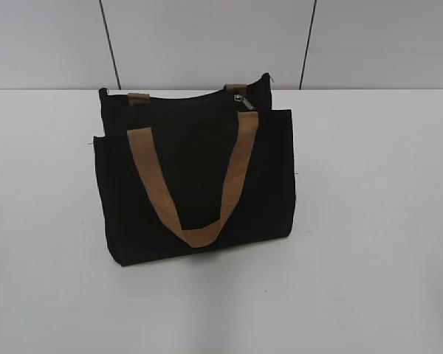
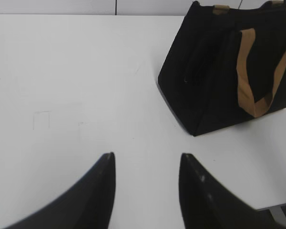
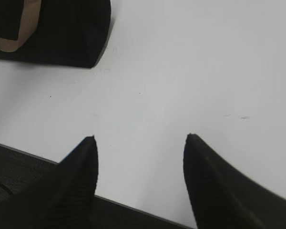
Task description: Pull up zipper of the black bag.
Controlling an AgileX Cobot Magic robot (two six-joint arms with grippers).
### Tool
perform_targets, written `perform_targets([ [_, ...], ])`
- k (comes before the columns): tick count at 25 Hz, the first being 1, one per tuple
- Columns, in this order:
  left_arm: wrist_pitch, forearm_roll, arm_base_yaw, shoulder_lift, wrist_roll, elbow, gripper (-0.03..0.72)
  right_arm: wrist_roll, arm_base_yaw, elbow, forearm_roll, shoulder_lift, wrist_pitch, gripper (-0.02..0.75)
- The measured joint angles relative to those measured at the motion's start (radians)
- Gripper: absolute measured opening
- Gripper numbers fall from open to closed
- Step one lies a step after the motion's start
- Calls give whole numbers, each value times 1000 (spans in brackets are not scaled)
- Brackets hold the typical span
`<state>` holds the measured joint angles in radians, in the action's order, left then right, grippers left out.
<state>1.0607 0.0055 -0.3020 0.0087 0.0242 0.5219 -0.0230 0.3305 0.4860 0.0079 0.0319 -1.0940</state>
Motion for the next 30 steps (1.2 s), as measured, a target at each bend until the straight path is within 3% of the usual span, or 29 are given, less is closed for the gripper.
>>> perform_targets([
  [14,0,-5,2,0,0,-2,269,-1,-10,0,3,0,0,445],
  [30,-1,-5,233,-18,0,-2,241,-1,-361,-1,4,-37,-2,445],
])
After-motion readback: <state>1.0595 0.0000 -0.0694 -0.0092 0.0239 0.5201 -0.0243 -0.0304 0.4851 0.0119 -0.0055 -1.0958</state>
